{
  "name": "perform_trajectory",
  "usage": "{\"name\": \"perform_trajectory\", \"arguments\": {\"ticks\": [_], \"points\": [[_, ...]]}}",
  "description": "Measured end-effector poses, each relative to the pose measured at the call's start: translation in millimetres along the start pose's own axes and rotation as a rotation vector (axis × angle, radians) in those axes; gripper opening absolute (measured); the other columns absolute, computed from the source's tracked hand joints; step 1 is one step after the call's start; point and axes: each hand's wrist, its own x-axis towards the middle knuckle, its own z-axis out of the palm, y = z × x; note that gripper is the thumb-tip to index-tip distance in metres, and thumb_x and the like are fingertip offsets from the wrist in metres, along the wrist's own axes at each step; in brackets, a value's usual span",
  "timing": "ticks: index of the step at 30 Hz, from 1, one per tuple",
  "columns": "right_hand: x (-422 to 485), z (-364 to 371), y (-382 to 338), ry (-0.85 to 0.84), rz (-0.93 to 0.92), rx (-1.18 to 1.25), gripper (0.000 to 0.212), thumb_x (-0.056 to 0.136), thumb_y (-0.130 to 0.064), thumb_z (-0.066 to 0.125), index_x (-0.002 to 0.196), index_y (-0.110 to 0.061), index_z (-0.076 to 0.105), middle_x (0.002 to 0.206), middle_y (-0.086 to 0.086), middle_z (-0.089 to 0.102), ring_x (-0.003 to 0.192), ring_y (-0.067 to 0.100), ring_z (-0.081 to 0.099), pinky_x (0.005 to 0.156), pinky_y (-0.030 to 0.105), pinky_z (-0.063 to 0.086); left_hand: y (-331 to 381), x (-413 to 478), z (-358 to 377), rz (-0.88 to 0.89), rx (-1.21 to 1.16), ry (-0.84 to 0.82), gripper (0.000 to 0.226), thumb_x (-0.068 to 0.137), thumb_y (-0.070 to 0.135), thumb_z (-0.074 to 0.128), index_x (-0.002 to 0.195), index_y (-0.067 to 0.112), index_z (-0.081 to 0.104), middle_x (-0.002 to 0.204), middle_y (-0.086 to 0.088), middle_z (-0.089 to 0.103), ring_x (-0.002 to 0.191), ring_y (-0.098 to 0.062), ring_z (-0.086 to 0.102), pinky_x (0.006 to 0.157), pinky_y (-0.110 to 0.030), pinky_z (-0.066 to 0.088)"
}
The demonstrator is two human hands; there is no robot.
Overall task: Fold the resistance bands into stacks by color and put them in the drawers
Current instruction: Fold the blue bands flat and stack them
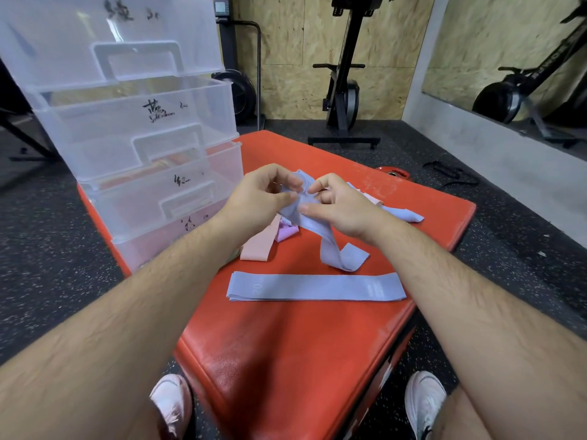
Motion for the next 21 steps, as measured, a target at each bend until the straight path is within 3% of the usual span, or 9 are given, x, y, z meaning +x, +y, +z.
{"name": "perform_trajectory", "arguments": {"ticks": [4, 7, 10, 13, 16, 19, 21], "points": [[-4, -10, 1, -0.063, -0.034, -0.120, 0.031, 0.089, -0.025, 0.075, 0.112, -0.014, 0.057, 0.081, 0.005, 0.061, 0.068, 0.009, 0.051, 0.066, 0.022, 0.042, -2, -5, -5, 0.002, 0.074, 0.026, 0.024, 0.086, -0.001, 0.067, 0.090, 0.022, 0.068, 0.098, 0.006, 0.073, 0.085, -0.015, 0.064, 0.076, -0.040, 0.055], [-7, -18, 7, -0.089, 0.000, -0.236, 0.037, 0.076, -0.044, 0.081, 0.102, -0.024, 0.063, 0.087, 0.015, 0.068, 0.077, 0.015, 0.061, 0.081, 0.043, 0.052, -1, -8, -12, 0.001, 0.096, 0.049, 0.031, 0.084, -0.002, 0.067, 0.083, 0.029, 0.068, 0.101, 0.002, 0.074, 0.097, -0.027, 0.068, 0.087, -0.048, 0.056], [-13, -27, 14, -0.132, 0.044, -0.341, 0.051, 0.061, -0.061, 0.077, 0.097, -0.026, 0.066, 0.099, 0.011, 0.072, 0.088, 0.018, 0.069, 0.093, 0.049, 0.052, 0, -10, -23, -0.024, 0.038, 0.084, 0.031, 0.084, -0.005, 0.067, 0.082, 0.026, 0.068, 0.093, 0.005, 0.074, 0.091, -0.016, 0.068, 0.085, -0.036, 0.056], [-22, -39, 13, -0.157, 0.062, -0.439, 0.044, 0.066, -0.056, 0.078, 0.090, -0.021, 0.068, 0.090, 0.006, 0.066, 0.076, 0.017, 0.058, 0.076, 0.041, 0.050, -1, -15, -32, -0.051, 0.011, 0.120, 0.025, 0.085, -0.007, 0.065, 0.086, 0.017, 0.066, 0.082, 0.011, 0.072, 0.078, -0.007, 0.064, 0.072, -0.022, 0.052], [-30, -56, 20, -0.184, 0.092, -0.513, 0.029, 0.083, -0.039, 0.078, 0.094, -0.015, 0.067, 0.084, -0.002, 0.061, 0.072, 0.018, 0.054, 0.064, 0.031, 0.042, -8, -23, -42, -0.078, 0.023, 0.151, 0.027, 0.085, -0.006, 0.066, 0.084, 0.021, 0.067, 0.092, -0.005, 0.072, 0.085, -0.015, 0.062, 0.083, -0.034, 0.052], [-39, -77, 31, -0.153, 0.131, -0.493, 0.023, 0.084, -0.034, 0.079, 0.096, -0.019, 0.066, 0.092, 0.005, 0.070, 0.080, 0.021, 0.063, 0.073, 0.033, 0.048, -15, -30, -55, -0.118, 0.023, 0.187, 0.028, 0.084, -0.003, 0.067, 0.080, 0.024, 0.069, 0.101, -0.014, 0.072, 0.090, -0.021, 0.063, 0.095, -0.047, 0.051], [-46, -91, 39, -0.118, 0.161, -0.427, 0.022, 0.085, -0.029, 0.079, 0.100, -0.021, 0.065, 0.102, 0.012, 0.073, 0.080, 0.019, 0.064, 0.074, 0.035, 0.050, -19, -38, -59, -0.130, 0.046, 0.176, 0.026, 0.085, -0.002, 0.067, 0.081, 0.024, 0.069, 0.093, -0.010, 0.071, 0.087, -0.020, 0.063, 0.090, -0.042, 0.052]]}}
